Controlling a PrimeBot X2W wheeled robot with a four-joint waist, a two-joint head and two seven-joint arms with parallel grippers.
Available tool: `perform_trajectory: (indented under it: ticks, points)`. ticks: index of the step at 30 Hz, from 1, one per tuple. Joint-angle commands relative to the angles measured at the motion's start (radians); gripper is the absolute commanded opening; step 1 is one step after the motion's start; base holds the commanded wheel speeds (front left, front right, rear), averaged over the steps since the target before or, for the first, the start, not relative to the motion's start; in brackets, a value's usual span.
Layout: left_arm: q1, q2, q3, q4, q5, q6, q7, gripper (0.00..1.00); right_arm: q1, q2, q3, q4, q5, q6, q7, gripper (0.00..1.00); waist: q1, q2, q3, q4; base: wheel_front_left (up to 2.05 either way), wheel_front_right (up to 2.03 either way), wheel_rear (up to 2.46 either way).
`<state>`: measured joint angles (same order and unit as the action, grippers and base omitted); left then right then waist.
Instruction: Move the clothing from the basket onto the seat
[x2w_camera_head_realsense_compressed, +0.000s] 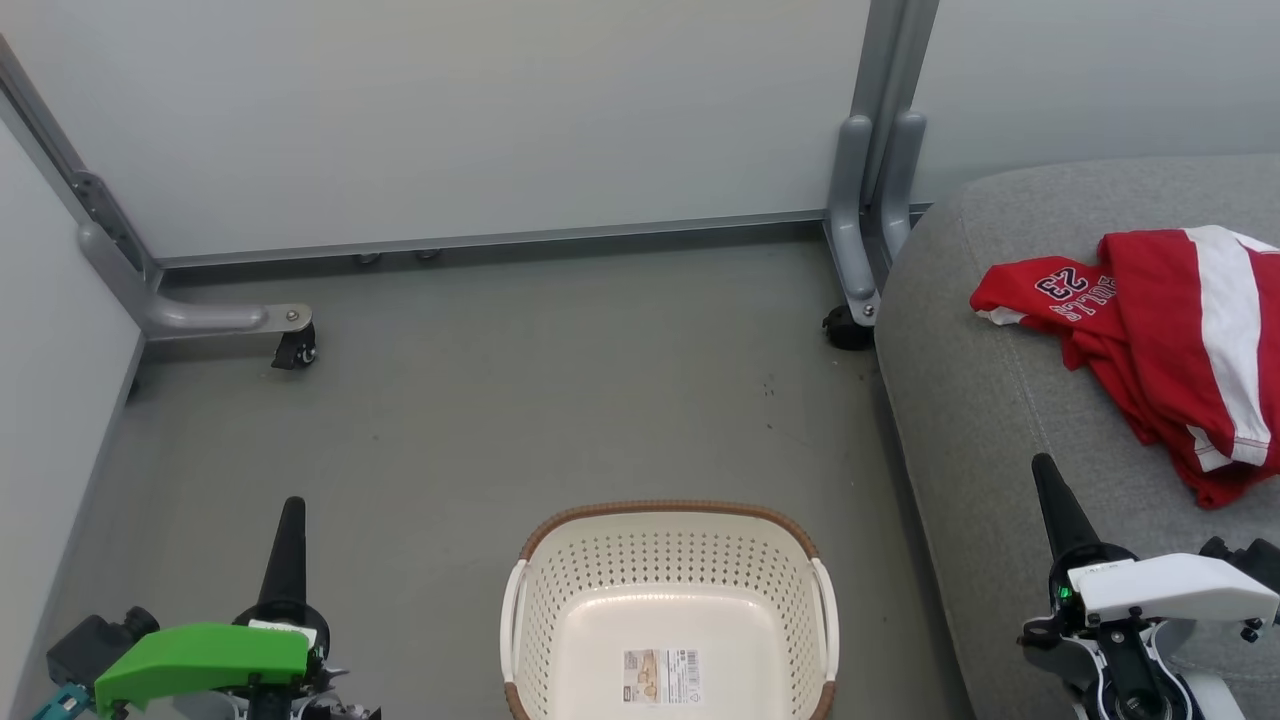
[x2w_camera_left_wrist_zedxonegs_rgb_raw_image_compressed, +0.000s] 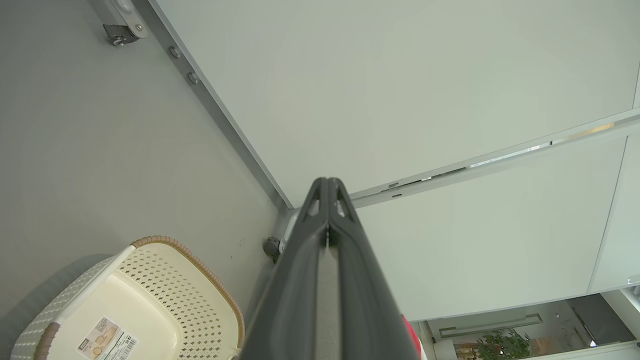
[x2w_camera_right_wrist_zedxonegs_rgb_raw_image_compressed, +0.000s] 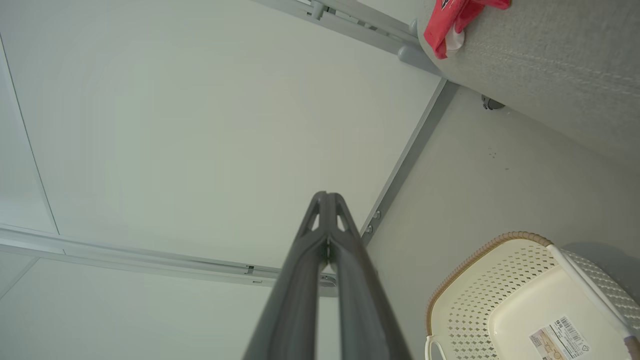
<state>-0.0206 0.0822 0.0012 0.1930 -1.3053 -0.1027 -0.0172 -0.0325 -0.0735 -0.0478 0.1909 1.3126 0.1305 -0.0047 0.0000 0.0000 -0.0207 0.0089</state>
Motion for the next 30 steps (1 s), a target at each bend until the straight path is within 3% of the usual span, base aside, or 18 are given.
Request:
perform_trajectory:
  ticks: [1, 30]
  points:
    - [-0.029, 0.009, 0.008, -0.003, -0.025, -0.006, 0.007, 0.0, -0.025, -0.004, -0.004, -0.001, 0.024, 0.0, 0.007, 0.0, 0.0, 0.0, 0.001, 0.0, 0.0, 0.0, 0.0]
    - [-0.077, 0.003, 0.054, 0.036, -0.255, -0.024, 0.074, 0.0, -0.063, 0.0, -0.028, 0.039, 0.243, 0.0, 0.073, 0.0, 0.0, 0.0, 0.016, -0.006, 0.0, 0.0, 0.0]
